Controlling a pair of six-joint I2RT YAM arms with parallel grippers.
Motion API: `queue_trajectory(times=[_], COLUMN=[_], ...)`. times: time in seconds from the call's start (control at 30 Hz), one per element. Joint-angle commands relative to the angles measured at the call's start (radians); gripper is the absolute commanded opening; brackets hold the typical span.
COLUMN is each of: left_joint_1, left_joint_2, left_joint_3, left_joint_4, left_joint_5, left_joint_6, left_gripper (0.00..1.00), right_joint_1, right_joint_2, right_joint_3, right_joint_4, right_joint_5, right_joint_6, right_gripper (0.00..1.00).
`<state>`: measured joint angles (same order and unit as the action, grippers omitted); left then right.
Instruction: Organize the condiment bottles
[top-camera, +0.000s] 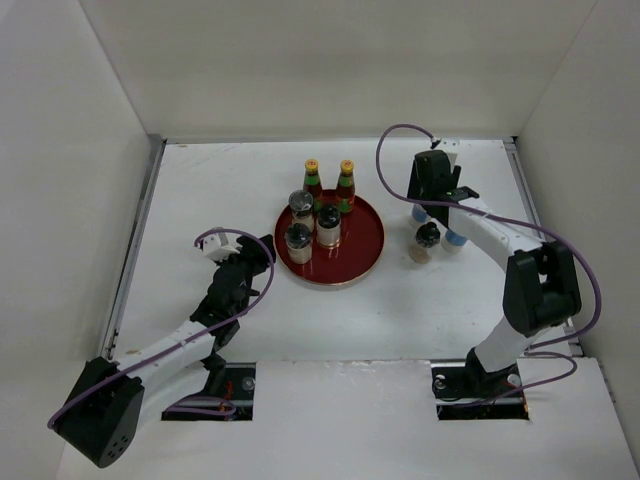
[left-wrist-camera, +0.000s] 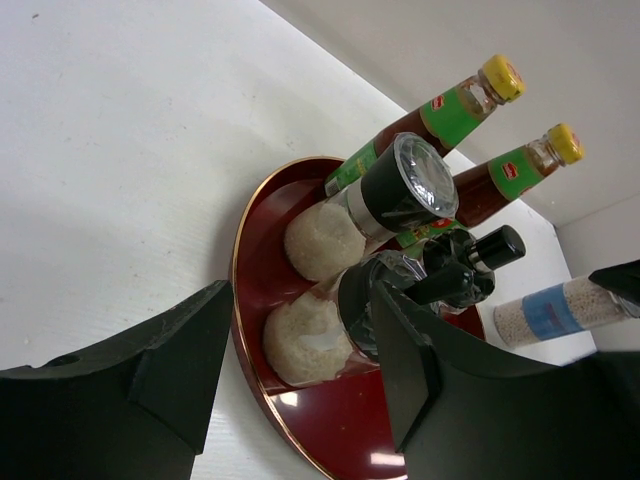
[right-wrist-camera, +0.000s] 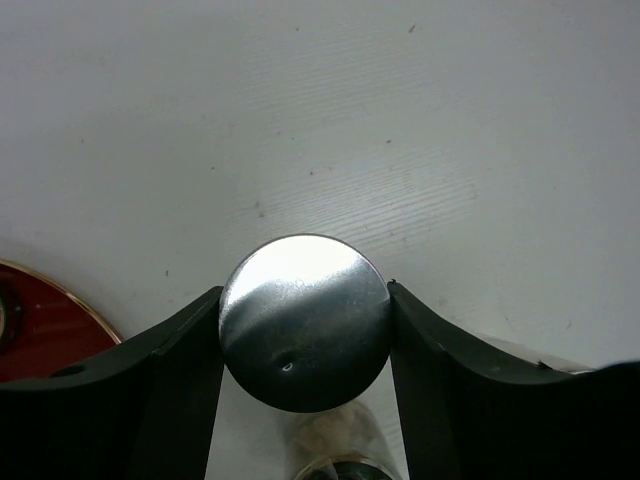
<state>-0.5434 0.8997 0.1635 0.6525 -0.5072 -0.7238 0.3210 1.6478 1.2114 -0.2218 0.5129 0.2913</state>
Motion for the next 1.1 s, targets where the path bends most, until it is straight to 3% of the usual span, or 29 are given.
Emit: queue_trajectory(times=[0.0,0.27,0.53,0.77,0.83,0.97,1.07], left_joint_1=[0.006,0.006,0.006,0.006,0.006,0.006,0.006], left_joint_2=[0.001,0.008,0.016,0.016,0.018,0.019,0.016], left_joint_3=[0.004,0.004,0.005,0.005,0.005,0.005,0.005], left_joint_4=[0.059,0.059,0.059,0.059,0.059,0.059,0.059], left_joint_5=[0.004,0.006,0.009,0.01,0.01,0.01,0.01], left_joint_6=[-0.006,-0.008,-0.006,-0.006,-0.006,-0.008,-0.008], left_gripper=[0.56,0.56,0.56,0.56,0.56,0.56,0.56], right_joint_1=[-0.003,0.146,0.29,0.336,0.347,0.364,0.37], right_joint_2=[-0.077,-0.206,-0.082,0.056,0.073,0.063,0.006], right_joint_3=[0.03,0.039,0.077,0.105,0.105,0.1,0.089], right_joint_4=[0.094,0.15,0.228,0.276,0.276,0.265,0.242], right_joint_5=[0.047,0.064,0.001,-0.005,0.002,0.019,0.035], right_joint_6=[-0.009,-0.054,-0.015,-0.006,-0.004,-0.011,-0.012], right_gripper=[0.58,0.56,0.56,0.6,0.65,0.88,0.96])
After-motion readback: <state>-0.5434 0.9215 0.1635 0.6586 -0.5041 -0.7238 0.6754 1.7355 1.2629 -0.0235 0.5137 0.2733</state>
